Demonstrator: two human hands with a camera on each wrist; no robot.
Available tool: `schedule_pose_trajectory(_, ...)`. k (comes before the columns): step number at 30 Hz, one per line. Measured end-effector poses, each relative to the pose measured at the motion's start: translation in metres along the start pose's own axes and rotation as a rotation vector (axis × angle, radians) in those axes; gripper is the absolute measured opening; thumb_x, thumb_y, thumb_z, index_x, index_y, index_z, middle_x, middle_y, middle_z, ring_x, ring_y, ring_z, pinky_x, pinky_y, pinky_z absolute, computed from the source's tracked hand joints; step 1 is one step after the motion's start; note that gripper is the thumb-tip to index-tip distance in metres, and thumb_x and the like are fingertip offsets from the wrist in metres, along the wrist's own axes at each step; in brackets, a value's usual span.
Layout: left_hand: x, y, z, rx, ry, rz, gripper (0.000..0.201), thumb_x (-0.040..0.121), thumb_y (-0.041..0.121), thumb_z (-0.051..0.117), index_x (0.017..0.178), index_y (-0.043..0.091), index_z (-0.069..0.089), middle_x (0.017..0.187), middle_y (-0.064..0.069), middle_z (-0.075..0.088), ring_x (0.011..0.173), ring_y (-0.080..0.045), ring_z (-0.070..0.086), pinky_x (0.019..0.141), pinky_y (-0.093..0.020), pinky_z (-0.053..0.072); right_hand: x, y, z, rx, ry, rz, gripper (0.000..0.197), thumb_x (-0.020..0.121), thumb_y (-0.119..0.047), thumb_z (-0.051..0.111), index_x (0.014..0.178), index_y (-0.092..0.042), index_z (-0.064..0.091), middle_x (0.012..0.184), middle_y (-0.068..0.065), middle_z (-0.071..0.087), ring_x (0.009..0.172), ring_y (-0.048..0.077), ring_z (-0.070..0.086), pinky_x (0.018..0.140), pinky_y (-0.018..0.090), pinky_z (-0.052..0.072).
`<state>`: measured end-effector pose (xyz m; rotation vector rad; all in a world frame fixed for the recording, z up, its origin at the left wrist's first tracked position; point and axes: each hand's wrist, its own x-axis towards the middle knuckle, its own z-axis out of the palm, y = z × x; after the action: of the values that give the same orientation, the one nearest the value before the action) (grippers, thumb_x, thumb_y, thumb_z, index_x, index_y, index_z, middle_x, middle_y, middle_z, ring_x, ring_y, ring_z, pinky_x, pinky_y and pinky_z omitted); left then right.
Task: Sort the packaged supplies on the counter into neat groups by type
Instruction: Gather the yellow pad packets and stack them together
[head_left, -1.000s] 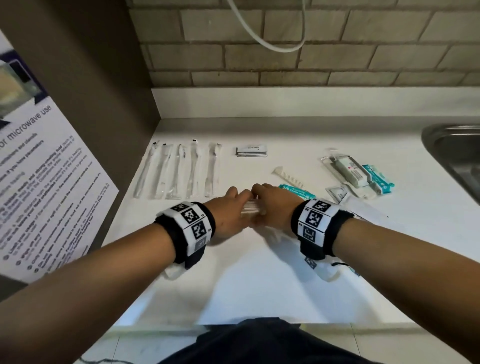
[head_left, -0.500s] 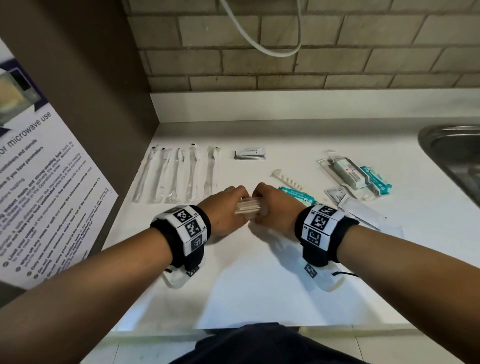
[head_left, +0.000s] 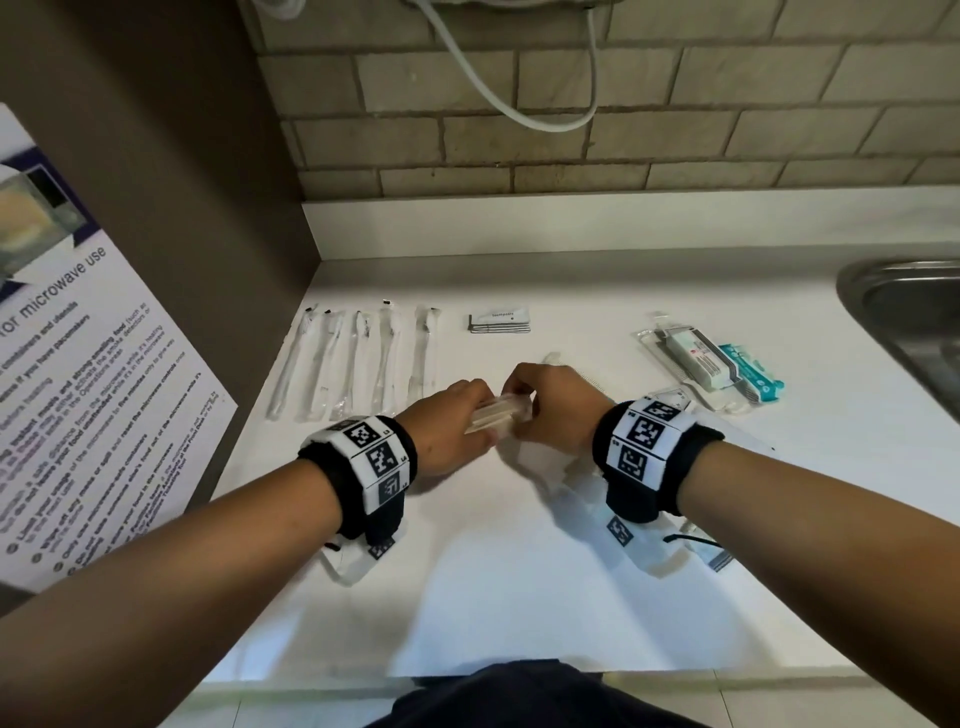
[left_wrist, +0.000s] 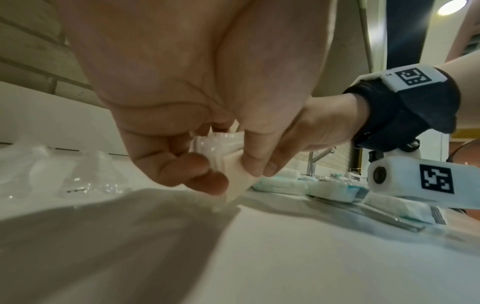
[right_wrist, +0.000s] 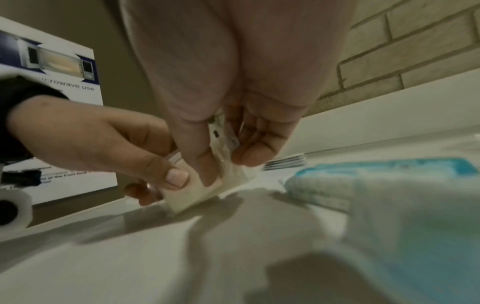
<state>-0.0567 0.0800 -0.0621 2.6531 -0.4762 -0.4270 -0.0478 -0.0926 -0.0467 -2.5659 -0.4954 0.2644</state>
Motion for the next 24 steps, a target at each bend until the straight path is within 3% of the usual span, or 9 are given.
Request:
schedule_pose_trajectory(3, 0.001, -0.003, -0.001, -0.148, -0.039, -0.038, 0.028, 0.094, 0.033, 0.056, 0.107, 0.014, 0.04, 0.097, -0.003, 0.054, 0.088, -0.021, 0.054, 0.069, -0.031, 0.04, 0.006, -0.001, -0.012, -0.013, 0.037, -0.073, 0.032, 0.073, -0.015, 0.073, 0.104, -0.017, 0.065, 0.098, -0.002, 0.067, 0.078, 0.011, 0.052, 0.063, 0.016, 0.036)
schedule_pose_trajectory(7, 0.001, -0.009, -0.001, -0.211, -0.07, -0.014, 0.063, 0.084, 0.06, 0.048, 0.13, 0.016, 0.039, 0.124, -0.001, 0.056, 0.112, -0.02, 0.058, 0.094, -0.045, 0.048, 0.01, -0.009, -0.03, -0.033, -0.074, -0.098, 0.033, 0.072, -0.022, 0.081, 0.102, -0.02, 0.069, 0.085, -0.014, 0.059, 0.074, 0.005, 0.053, 0.06, 0.01, 0.035)
schedule_pose_trajectory(10, 0.004, -0.009, 0.001, -0.261, -0.101, -0.044, 0.053, 0.088, 0.047, 0.054, 0.127, 0.013, 0.04, 0.122, -0.002, 0.055, 0.113, -0.018, 0.055, 0.097, -0.043, 0.047, 0.015, -0.014, -0.035, -0.01, -0.142, -0.093, 0.028, 0.073, -0.028, 0.081, 0.097, -0.021, 0.071, 0.076, -0.02, 0.06, 0.061, -0.006, 0.053, 0.057, 0.011, 0.036)
schedule_pose_trajectory(13, 0.004, -0.008, 0.003, -0.345, -0.126, -0.069, 0.037, 0.097, 0.023, 0.056, 0.126, 0.006, 0.039, 0.104, -0.001, 0.056, 0.089, -0.011, 0.055, 0.074, -0.015, 0.047, 0.021, -0.016, -0.034, 0.01, -0.146, -0.1, 0.017, 0.082, -0.024, 0.074, 0.097, -0.016, 0.073, 0.071, -0.018, 0.062, 0.051, -0.013, 0.053, 0.053, 0.005, 0.037)
schedule_pose_trajectory(15, 0.006, -0.01, 0.003, -0.384, -0.119, -0.068, 0.038, 0.096, 0.02, 0.057, 0.128, 0.009, 0.039, 0.104, 0.0, 0.058, 0.084, -0.008, 0.054, 0.061, -0.009, 0.044, 0.024, -0.017, -0.033, 0.004, -0.111, -0.099, 0.013, 0.083, -0.02, 0.072, 0.095, -0.014, 0.074, 0.069, -0.015, 0.062, 0.053, -0.011, 0.054, 0.053, 0.002, 0.037)
schedule_pose_trajectory(17, 0.004, -0.009, 0.0, -0.475, -0.106, -0.094, 0.033, 0.095, 0.018, 0.061, 0.121, 0.011, 0.043, 0.103, 0.005, 0.059, 0.084, -0.005, 0.057, 0.062, -0.007, 0.047, 0.026, -0.016, -0.033, 0.015, -0.08, -0.087, 0.012, 0.084, -0.017, 0.072, 0.093, -0.011, 0.076, 0.073, -0.008, 0.067, 0.06, -0.003, 0.055, 0.059, 0.006, 0.04)
schedule_pose_trajectory(19, 0.007, -0.013, -0.004, -0.489, -0.085, -0.11, 0.041, 0.088, 0.032, 0.069, 0.118, 0.015, 0.047, 0.107, 0.005, 0.063, 0.093, -0.01, 0.063, 0.084, -0.023, 0.055, 0.027, -0.015, -0.035, 0.015, -0.064, -0.082, 0.01, 0.084, -0.016, 0.072, 0.091, -0.013, 0.077, 0.077, -0.005, 0.071, 0.068, 0.005, 0.059, 0.067, 0.014, 0.046)
schedule_pose_trajectory(21, 0.008, -0.016, -0.007, -0.446, -0.073, -0.106, 0.059, 0.074, 0.054, 0.073, 0.119, 0.023, 0.05, 0.113, 0.005, 0.065, 0.102, -0.016, 0.064, 0.094, -0.041, 0.052, 0.027, -0.015, -0.04, 0.017, -0.048, -0.08, 0.008, 0.083, -0.017, 0.072, 0.089, -0.015, 0.077, 0.075, -0.007, 0.069, 0.07, 0.006, 0.06, 0.07, 0.019, 0.048)
schedule_pose_trajectory(24, 0.008, -0.017, -0.01, -0.466, -0.016, -0.078, 0.089, 0.057, 0.07, 0.074, 0.13, 0.027, 0.046, 0.127, 0.005, 0.059, 0.107, -0.016, 0.063, 0.095, -0.039, 0.051, 0.027, -0.015, -0.045, 0.024, 0.019, -0.101, 0.008, 0.083, -0.019, 0.074, 0.089, -0.014, 0.076, 0.077, -0.004, 0.07, 0.069, 0.006, 0.059, 0.07, 0.019, 0.045)
